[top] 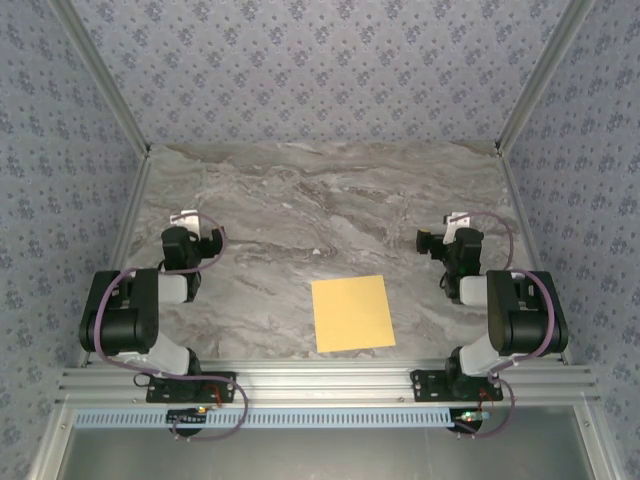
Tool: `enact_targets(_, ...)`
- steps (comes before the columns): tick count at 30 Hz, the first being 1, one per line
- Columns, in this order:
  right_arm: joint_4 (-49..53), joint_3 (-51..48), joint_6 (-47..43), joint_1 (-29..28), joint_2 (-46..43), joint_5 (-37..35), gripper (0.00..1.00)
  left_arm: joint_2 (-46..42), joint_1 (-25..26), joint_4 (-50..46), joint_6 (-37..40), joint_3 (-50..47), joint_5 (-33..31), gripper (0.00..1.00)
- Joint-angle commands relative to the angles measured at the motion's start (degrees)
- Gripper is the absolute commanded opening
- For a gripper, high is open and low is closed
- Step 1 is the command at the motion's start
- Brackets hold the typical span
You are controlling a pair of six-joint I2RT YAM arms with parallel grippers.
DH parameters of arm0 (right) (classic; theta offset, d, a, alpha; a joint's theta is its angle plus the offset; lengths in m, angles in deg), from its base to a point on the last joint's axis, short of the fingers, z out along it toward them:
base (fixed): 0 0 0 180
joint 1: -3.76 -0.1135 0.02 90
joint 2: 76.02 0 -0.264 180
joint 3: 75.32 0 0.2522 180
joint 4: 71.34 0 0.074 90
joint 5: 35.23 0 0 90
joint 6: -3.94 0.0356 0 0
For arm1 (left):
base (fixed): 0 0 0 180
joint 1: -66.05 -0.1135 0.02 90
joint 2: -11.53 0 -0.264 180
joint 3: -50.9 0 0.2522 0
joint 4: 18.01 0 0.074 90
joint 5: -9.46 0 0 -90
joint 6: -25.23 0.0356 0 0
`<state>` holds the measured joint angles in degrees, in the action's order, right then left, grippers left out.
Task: Fold a paper plane with a square sheet of paper (fold left side to right side)
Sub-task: Move the square sheet of paper to the center of the table.
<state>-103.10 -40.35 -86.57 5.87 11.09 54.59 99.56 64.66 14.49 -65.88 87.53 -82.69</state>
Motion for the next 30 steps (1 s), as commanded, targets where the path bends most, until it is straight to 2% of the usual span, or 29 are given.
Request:
enact_targets(1, -1.02, 0.98, -0.19, 0.33, 0.0, 0.07, 1.0, -0.22, 0.18, 0.08, -0.41, 0.85, -0.27, 0.98)
enact_targets(4, 6.18, 2.95, 0.29, 0.35, -4.51, -1.17, 1.0, -3.35, 0.34, -2.85, -1.02, 1.15, -2.18, 0.98)
enact_targets(7, 20.72, 7.31, 2.38, 0.25, -12.34, -0.86, 1.0, -9.93, 1.14, -12.16, -2.01, 2.84, -6.0, 0.98)
enact_targets(10, 32.12, 9.87, 5.36, -2.12, -19.54, 0.13, 1.0, -16.18, 2.42, -28.28, -8.72, 7.54, -8.43, 0.98)
enact_targets(12, 40.86, 11.92, 7.91, -6.29, -23.48, -0.44, 1.0, -18.46, 4.42, -42.78, -13.95, 13.12, -9.8, 0.98)
enact_targets(13, 44.75, 12.57, 9.12, -8.76, -24.78, -0.68, 1.0, -18.97, 4.71, -47.87, -16.8, 15.15, -7.84, 0.98)
enact_targets(15, 50.91, 13.22, 11.59, -16.03, -27.52, -2.37, 1.0, -20.32, 5.76, -54.18, -21.24, 16.97, 0.86, 0.98)
enact_targets(16, 53.09, 13.19, 13.02, -19.58, -28.28, -3.73, 1.0, -21.24, 6.97, -56.01, -23.1, 16.92, 2.16, 0.98)
enact_targets(20, 59.07, 12.26, 19.63, -34.29, -28.98, -8.13, 1.0, -25.62, 15.13, -57.1, -28.57, 14.43, 7.62, 0.98)
enact_targets(23, 62.5, 12.7, 22.64, -42.65, -26.4, -9.58, 1.0, -26.68, 20.53, -57.06, -33.27, 12.47, 9.78, 0.98)
enact_targets(27, 68.71, 16.32, 23.23, -51.4, -18.93, -11.7, 1.0, -25.74, 26.52, -50.2, -41.21, 6.84, 14.18, 0.98)
enact_targets(30, 70.6, 19.03, 23.01, -55.31, -12.18, -11.09, 1.0, -24.08, 30.72, -47.44, -43.7, 4.8, 14.4, 0.98)
